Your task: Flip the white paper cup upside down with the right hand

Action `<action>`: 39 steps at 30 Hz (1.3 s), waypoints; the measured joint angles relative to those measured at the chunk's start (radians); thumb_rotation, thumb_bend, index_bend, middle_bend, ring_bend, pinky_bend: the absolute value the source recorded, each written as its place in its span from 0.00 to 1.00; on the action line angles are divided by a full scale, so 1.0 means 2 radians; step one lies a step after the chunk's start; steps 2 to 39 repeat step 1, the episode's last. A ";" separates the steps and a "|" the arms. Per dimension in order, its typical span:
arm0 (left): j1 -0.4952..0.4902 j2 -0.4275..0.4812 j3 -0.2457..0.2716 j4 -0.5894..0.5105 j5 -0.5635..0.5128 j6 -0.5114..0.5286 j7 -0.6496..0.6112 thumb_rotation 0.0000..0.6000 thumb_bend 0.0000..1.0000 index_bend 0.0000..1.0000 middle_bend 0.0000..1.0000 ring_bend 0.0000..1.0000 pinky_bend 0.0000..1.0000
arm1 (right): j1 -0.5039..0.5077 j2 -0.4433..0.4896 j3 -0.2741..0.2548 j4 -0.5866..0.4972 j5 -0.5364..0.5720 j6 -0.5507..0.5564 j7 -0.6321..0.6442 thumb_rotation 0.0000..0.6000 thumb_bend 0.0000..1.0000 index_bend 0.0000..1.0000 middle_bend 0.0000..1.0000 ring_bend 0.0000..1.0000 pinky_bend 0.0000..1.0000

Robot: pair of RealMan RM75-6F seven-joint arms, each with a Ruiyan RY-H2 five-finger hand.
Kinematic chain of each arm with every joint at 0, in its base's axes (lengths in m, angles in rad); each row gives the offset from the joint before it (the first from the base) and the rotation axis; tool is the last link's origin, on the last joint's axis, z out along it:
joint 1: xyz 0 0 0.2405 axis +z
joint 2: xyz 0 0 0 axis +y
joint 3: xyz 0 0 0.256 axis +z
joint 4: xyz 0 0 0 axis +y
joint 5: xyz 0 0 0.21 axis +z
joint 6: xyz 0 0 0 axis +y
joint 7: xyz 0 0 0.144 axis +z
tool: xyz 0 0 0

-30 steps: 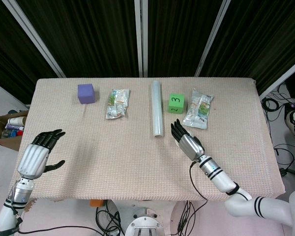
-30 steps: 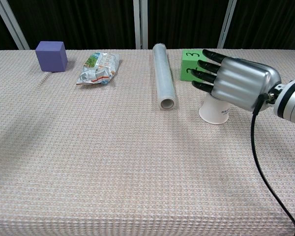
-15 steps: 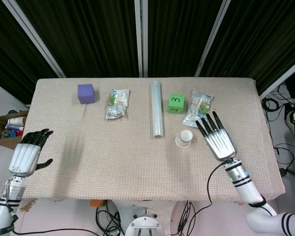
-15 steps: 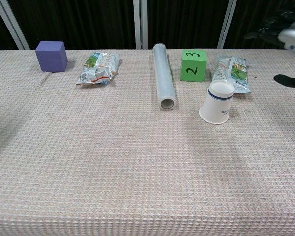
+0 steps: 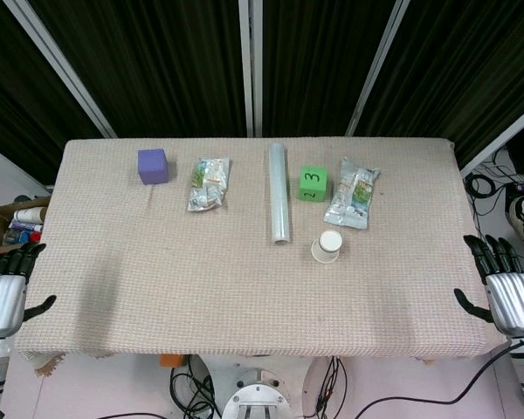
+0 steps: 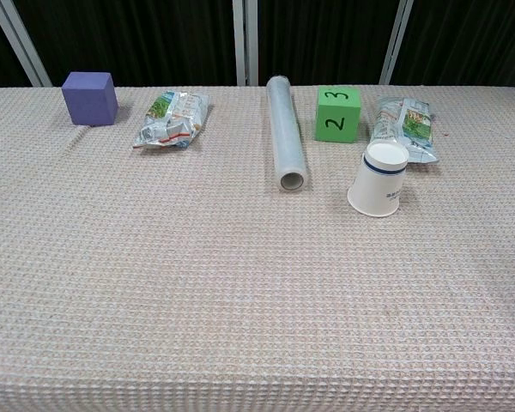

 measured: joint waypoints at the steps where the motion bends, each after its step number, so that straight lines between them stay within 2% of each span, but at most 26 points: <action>1: 0.002 0.001 0.003 -0.003 0.005 0.003 0.003 1.00 0.00 0.17 0.17 0.19 0.21 | -0.003 0.000 -0.001 0.004 -0.001 0.000 0.007 1.00 0.23 0.02 0.10 0.00 0.00; 39: 0.002 0.001 0.003 -0.003 0.005 0.003 0.003 1.00 0.00 0.17 0.17 0.19 0.21 | -0.003 0.000 -0.001 0.004 -0.001 0.000 0.007 1.00 0.23 0.02 0.10 0.00 0.00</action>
